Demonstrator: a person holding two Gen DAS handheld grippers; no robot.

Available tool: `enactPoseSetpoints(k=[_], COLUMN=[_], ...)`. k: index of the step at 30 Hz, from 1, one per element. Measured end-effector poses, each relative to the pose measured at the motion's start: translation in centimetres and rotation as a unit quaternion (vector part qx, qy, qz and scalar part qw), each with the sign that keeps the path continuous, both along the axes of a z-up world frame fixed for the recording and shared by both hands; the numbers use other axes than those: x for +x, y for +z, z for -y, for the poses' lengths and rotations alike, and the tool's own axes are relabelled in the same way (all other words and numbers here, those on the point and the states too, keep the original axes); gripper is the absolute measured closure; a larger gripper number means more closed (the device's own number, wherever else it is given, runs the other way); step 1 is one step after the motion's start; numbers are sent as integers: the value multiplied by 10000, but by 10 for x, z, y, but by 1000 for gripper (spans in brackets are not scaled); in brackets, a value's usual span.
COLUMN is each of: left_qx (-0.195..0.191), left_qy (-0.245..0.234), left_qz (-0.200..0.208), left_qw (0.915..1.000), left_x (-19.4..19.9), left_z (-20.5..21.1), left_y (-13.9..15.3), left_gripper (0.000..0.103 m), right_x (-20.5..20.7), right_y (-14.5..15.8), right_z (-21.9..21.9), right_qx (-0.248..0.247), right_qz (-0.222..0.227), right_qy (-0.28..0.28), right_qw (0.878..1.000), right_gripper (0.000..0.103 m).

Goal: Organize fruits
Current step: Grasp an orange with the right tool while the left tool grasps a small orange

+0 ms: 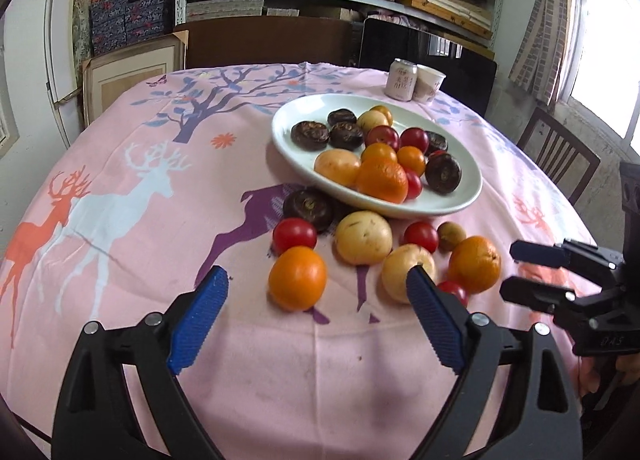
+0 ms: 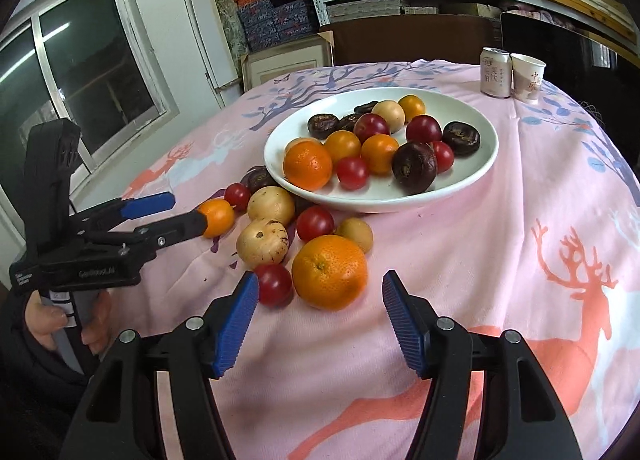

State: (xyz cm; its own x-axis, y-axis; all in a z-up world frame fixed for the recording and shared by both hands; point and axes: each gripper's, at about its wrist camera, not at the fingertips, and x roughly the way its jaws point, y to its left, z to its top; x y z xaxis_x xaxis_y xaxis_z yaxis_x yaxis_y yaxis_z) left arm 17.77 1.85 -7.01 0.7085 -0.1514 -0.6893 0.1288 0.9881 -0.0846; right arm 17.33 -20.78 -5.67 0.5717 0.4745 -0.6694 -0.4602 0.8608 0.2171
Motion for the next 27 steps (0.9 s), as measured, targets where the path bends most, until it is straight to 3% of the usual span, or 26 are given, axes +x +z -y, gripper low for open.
enactPoseSetpoints(k=[6,7,8,14,18,19,21,27], left_qx=[269,290,318,342,611,651,649,690], left_qy=[1,13,39,239,268,282,251,16], left_qz=[-250,-273,-308,-436,-384,-392,-545,-671], left_qw=[9993,9992,9990,9982,9970,9967,9961,9954], left_x=[-4,-3,-2,8,21,25,35,38], left_z=[0,1,1,-4,0,0,-1,5], left_y=[-11,-11,-12,-13,-10,-10,-14,-21], left_gripper=[15,15,15,15,16,18,42,50], right_x=[21,25,27,22,21,21,21,25], right_y=[-13,-16,-17,-16,-16,-16,-17,-18], right_z=[-13,-12,-11,3,15,17,19,23], right_qx=[-132,-48,96,412,681,737,816,990], right_qz=[-358,-483,-570,-496,-491,-513,-538,-644], right_qy=[-207,-209,-199,-304,-339,-347,-358,-353], right_qw=[9991,9986,9981,9975,9959,9954,9946,9924], right_gripper=[37,43,56,56,56,56,56,55])
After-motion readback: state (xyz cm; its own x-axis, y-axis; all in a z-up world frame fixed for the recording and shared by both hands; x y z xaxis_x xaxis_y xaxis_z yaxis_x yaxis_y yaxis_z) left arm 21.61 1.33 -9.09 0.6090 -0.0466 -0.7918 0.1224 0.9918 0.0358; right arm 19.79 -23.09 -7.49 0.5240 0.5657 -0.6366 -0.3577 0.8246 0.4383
